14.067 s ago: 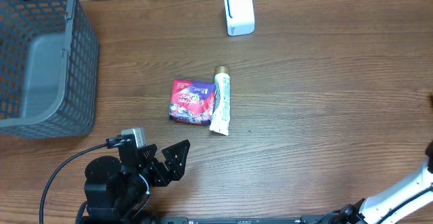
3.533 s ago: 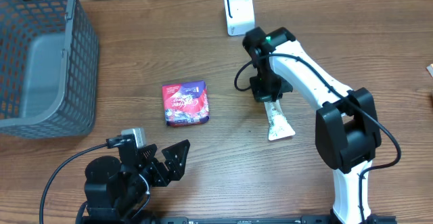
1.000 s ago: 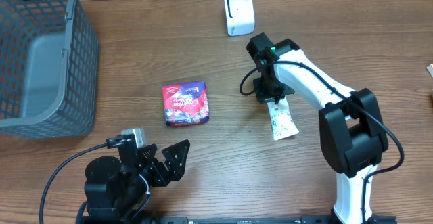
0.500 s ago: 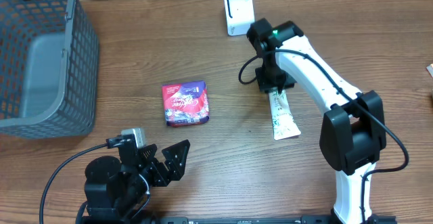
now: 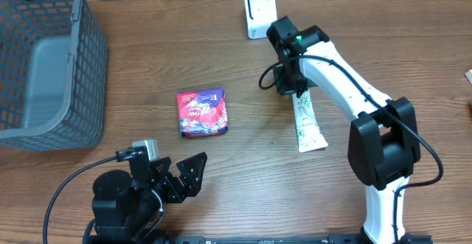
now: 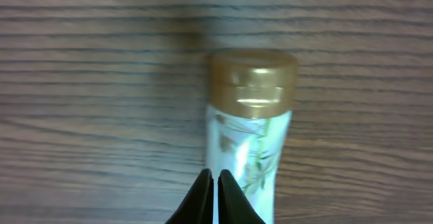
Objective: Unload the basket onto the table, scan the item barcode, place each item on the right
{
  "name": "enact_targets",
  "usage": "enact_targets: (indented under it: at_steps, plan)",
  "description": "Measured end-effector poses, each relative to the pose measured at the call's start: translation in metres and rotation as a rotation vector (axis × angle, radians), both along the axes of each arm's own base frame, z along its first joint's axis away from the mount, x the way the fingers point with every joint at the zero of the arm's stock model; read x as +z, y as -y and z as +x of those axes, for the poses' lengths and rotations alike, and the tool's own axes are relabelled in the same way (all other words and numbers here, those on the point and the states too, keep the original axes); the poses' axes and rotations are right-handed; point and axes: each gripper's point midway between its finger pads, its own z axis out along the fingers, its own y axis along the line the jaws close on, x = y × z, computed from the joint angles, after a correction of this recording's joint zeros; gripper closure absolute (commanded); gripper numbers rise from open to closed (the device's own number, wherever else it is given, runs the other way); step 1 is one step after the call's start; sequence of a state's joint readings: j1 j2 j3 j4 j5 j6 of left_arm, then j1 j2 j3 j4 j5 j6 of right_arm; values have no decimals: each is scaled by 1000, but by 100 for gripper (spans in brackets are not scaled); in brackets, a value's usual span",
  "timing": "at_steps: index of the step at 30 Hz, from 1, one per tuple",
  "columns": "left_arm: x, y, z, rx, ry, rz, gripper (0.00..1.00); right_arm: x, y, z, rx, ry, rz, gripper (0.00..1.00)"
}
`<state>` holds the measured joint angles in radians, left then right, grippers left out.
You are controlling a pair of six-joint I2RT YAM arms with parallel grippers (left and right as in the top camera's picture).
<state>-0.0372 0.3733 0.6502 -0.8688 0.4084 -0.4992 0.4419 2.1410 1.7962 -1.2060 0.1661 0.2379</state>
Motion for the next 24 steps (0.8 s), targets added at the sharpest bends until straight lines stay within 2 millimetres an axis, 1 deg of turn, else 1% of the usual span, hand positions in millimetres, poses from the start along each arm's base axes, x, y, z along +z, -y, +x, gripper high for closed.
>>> enact_targets:
  at_steps: [2, 5, 7, 8, 11, 13, 14, 16, 19, 21, 24]
  plan:
    - [0, 0, 0, 0, 0, 0, 0, -6, 9, -3, -20, -12, -25, 95]
    - [0, 0, 0, 0, -1, 0, 0, -14, 18, -5, -38, -23, -39, 95]
    - [0, 0, 0, 0, -1, 0, 0, -25, 28, -7, -59, -35, -52, 96]
    - [0, 0, 0, 0, -1, 0, 0, -34, 34, -7, -75, -34, -48, 96]
    - [0, 0, 0, 0, 0, 0, 0, -51, 43, -10, -99, -44, -40, 96]
    - [0, 0, 0, 0, 0, 0, 0, -59, 51, -14, -114, -65, -44, 96]
    - [0, 0, 0, 0, 0, 0, 0, -60, 53, -14, -120, -71, -44, 96]
    - [0, 0, 0, 0, 0, 0, 0, -58, 59, -20, -129, -99, -54, 96]
    - [0, 0, 0, 0, -1, 0, 0, -47, 67, -31, -142, -163, -73, 96]
    - [0, 0, 0, 0, -1, 0, 0, -29, 67, -34, -150, -196, -70, 96]
    - [0, 0, 0, 0, -1, 0, 0, -2, 55, -28, -148, -204, -2, 96]
